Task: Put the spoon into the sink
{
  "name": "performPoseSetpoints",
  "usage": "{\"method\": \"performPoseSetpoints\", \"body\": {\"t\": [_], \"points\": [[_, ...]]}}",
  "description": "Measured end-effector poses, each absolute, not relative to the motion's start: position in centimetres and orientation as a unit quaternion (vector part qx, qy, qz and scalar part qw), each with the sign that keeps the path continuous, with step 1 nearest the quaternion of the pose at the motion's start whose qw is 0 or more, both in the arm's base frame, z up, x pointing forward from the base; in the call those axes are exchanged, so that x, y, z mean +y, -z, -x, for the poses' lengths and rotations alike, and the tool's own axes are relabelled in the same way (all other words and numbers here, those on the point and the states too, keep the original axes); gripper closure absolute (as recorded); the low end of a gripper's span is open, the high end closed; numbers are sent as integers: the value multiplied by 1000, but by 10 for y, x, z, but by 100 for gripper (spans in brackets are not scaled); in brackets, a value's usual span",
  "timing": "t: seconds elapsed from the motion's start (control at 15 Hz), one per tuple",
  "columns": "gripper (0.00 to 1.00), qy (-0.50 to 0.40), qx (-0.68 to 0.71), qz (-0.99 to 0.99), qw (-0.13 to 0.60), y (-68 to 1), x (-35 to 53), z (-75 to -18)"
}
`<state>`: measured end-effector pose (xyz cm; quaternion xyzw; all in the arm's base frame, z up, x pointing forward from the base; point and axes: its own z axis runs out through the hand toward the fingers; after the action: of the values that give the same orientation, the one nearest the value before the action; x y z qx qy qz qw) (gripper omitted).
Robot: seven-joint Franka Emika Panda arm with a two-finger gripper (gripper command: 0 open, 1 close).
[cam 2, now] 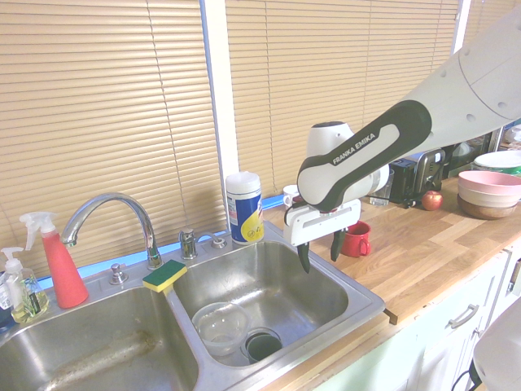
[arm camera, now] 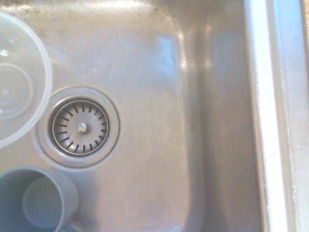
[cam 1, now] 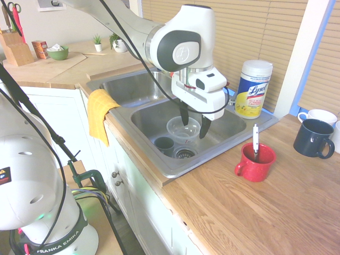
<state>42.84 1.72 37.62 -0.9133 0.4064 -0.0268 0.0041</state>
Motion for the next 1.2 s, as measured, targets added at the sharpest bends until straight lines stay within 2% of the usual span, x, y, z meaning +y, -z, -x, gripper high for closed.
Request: {"method": "performPoseSetpoints", "body": {"t": [0.33, 0.6, 0.93, 1.2], "points": [[0, 67, 405, 912, 18, -384, 16, -437], [0, 176, 377, 909, 41, -401, 15, -441], [0, 316, 333, 885, 76, -412, 0, -408], [0, 416, 321, 844, 104, -436, -26, -416]]}}
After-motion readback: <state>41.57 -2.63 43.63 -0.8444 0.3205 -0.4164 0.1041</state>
